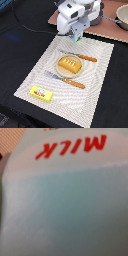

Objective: Interact with the objects in diverse but meaningful ways.

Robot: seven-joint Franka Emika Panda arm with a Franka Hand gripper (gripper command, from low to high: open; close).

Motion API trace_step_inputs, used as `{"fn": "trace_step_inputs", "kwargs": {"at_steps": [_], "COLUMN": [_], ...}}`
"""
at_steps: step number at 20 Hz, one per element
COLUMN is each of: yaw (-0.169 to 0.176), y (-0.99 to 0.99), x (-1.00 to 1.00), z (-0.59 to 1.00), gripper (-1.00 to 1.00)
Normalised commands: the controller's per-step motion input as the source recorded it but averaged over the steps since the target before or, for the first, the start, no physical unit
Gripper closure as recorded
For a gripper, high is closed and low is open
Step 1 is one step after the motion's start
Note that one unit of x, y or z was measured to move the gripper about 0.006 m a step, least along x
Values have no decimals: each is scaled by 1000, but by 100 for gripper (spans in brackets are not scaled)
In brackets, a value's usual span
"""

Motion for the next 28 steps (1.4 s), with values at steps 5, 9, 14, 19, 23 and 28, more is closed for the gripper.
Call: {"fn": "trace_step_inputs", "kwargs": {"at_steps": [5, 9, 14, 19, 23, 28], "yaw": [-9, 0, 0, 0, 0, 3], "y": [-421, -620, -810, -855, -846, -661], "x": [-743, -617, -338, -274, -301, -310], "z": [7, -92, -76, -109, -169, -283], "gripper": [100, 100, 100, 100, 100, 100]}}
